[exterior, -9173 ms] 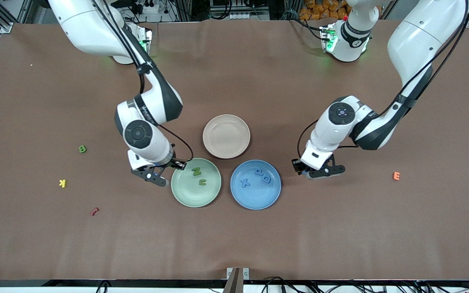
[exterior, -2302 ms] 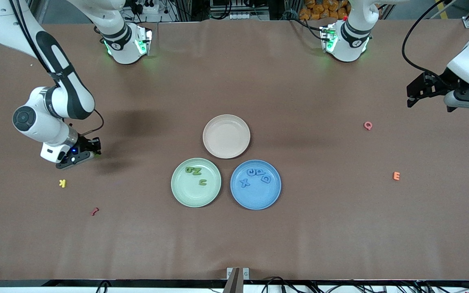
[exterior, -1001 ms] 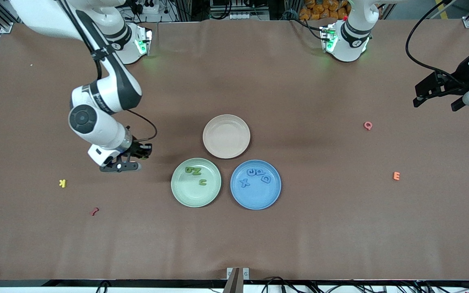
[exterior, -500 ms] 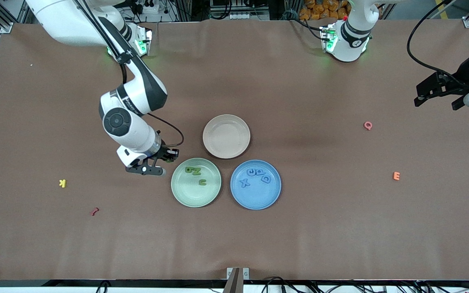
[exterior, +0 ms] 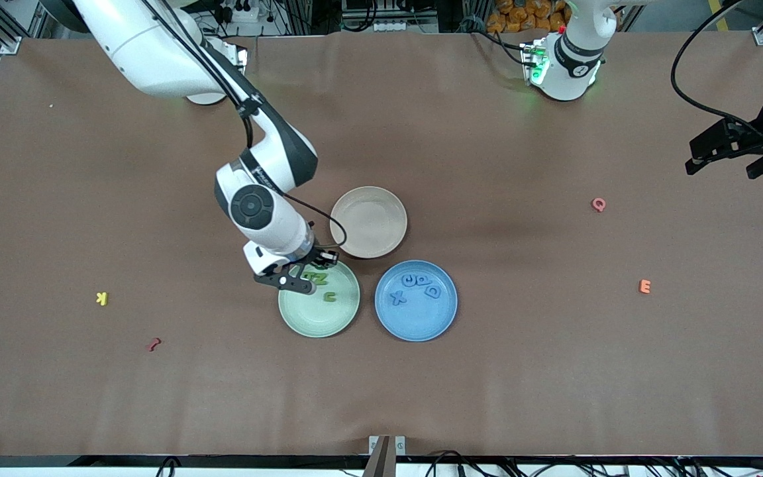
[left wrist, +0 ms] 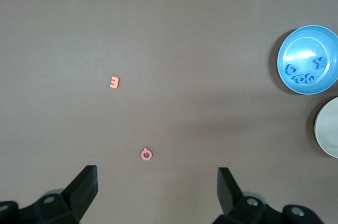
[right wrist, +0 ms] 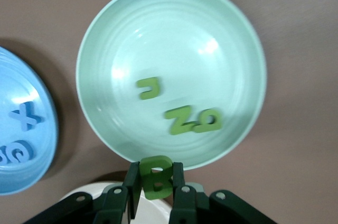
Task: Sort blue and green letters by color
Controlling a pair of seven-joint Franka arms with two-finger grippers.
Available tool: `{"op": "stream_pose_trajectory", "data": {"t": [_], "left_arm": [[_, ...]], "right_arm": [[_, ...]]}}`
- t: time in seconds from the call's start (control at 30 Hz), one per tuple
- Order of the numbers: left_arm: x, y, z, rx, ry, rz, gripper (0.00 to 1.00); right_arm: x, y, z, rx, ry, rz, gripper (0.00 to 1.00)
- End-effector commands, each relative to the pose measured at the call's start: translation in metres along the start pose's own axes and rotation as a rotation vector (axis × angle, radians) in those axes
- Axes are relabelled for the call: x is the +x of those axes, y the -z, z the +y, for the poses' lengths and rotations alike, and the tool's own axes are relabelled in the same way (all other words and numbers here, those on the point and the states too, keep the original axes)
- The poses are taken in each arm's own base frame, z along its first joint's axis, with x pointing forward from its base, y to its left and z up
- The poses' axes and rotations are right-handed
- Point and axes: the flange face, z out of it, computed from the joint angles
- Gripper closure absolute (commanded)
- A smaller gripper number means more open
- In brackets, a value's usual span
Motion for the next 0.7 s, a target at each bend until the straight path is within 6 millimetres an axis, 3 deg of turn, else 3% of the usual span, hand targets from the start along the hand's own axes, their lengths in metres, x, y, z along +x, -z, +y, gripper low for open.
{"op": "stream_pose_trajectory", "data": {"t": [0.0, 0.43, 0.5, 0.53, 0.57, 0.63, 0.67], "left_arm": [[0.001, 0.004, 0.001, -0.003, 0.004, -0.008, 0.0], [0.001, 0.001, 0.0, -0.004, 0.008, -0.012, 0.0], [0.001, 0.001, -0.001, -0.004, 0.009, -0.012, 0.0], [0.001, 0.001, -0.001, -0.004, 0.009, -0.012, 0.0], [0.001, 0.001, 0.0, -0.004, 0.008, -0.012, 0.0], [0.001, 0.001, -0.001, -0.004, 0.009, -0.012, 0.0], [0.001, 0.001, -0.001, -0.004, 0.009, -0.012, 0.0]], "right_arm": [[0.007, -0.014, -0.017, -0.008, -0.028, 0.017, 1.0], [0.007, -0.031, -0.031, -0.004, -0.034, 0.035, 0.97], [0.008, -0.037, -0.029, -0.01, -0.043, 0.03, 0.78], [0.007, -0.038, -0.029, -0.01, -0.044, 0.028, 0.63], [0.007, -0.038, -0.029, -0.009, -0.044, 0.029, 0.45], [0.008, -0.038, -0.029, -0.008, -0.048, 0.03, 0.0], [0.007, -0.038, -0.03, -0.009, -0.044, 0.031, 0.0]]}}
